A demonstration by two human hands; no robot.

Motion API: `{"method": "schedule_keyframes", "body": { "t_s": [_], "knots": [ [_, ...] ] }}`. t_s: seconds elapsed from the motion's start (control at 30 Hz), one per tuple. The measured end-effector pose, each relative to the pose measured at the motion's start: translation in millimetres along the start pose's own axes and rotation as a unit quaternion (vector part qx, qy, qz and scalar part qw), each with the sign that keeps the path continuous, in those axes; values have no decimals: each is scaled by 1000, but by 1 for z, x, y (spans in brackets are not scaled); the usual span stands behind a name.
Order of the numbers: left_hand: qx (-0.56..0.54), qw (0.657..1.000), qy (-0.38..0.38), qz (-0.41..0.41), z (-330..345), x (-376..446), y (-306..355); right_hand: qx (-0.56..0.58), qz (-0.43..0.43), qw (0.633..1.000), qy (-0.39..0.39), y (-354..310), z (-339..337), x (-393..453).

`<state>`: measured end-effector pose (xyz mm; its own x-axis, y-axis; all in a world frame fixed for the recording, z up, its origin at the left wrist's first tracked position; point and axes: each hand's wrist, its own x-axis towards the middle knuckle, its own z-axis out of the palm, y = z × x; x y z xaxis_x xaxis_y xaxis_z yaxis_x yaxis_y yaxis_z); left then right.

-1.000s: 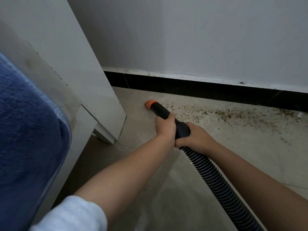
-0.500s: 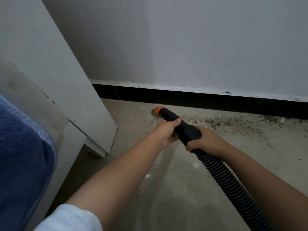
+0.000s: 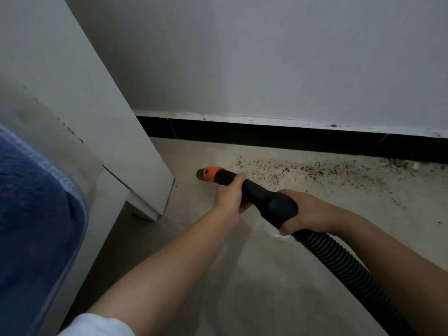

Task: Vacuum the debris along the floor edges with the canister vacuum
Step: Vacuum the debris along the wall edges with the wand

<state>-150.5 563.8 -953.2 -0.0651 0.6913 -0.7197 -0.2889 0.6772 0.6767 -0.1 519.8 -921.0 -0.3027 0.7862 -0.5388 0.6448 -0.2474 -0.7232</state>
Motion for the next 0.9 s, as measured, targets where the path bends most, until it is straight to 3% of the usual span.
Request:
{"method": "schedule_keyframes", "body": {
  "t_s": [0.17,0.3,0.47,0.9],
  "knots": [
    [-22,998,48,18,-27,-1,7,-4,-23,999,-34,-6,16,-4],
    [32,994,89,47,-30,2,7,47,16,999,0,2,42,-16],
    [29,995,93,34,-27,0,-2,-36,26,998,53,7,50,-28],
    [22,983,180,20,-57,11,-15,-58,-7,998,24,-4,80,-22]
  ]
}}
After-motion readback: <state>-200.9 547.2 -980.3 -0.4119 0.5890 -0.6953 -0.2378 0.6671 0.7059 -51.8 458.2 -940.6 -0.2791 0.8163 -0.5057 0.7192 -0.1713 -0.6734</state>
